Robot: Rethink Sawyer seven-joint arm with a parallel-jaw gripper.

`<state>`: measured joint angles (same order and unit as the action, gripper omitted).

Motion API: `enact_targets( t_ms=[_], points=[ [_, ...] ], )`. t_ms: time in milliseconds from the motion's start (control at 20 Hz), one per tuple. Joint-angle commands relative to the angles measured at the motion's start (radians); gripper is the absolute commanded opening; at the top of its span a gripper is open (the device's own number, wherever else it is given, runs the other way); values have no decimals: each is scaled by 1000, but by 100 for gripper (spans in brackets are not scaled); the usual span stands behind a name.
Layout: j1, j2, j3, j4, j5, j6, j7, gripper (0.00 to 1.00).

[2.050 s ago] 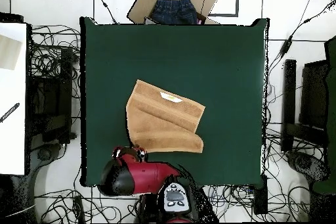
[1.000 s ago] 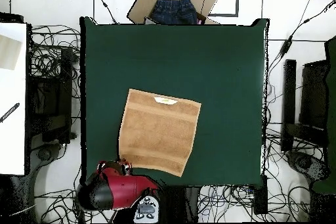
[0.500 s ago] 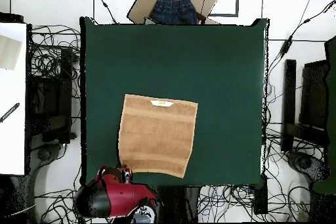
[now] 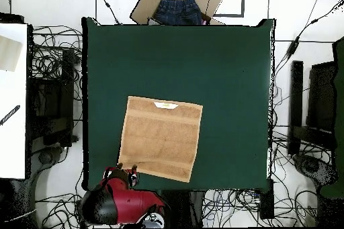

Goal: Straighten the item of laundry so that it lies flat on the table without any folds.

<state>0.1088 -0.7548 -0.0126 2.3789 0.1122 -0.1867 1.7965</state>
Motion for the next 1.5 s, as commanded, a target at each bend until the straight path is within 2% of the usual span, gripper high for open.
enact_targets(
  t_ms=[50,300,550,700,900,1300,1500],
  points=[
    [-12,28,47,26,57,-79,317,100],
    [-27,-19,44,35,62,-8,278,100],
    [-14,-217,-13,38,68,253,193,100],
    [-9,-259,-30,29,60,314,186,100],
    [12,-258,-61,13,48,321,193,100],
    [-48,-251,-28,19,15,277,180,100],
    [-39,-253,-48,1,8,305,164,100]
  ],
)
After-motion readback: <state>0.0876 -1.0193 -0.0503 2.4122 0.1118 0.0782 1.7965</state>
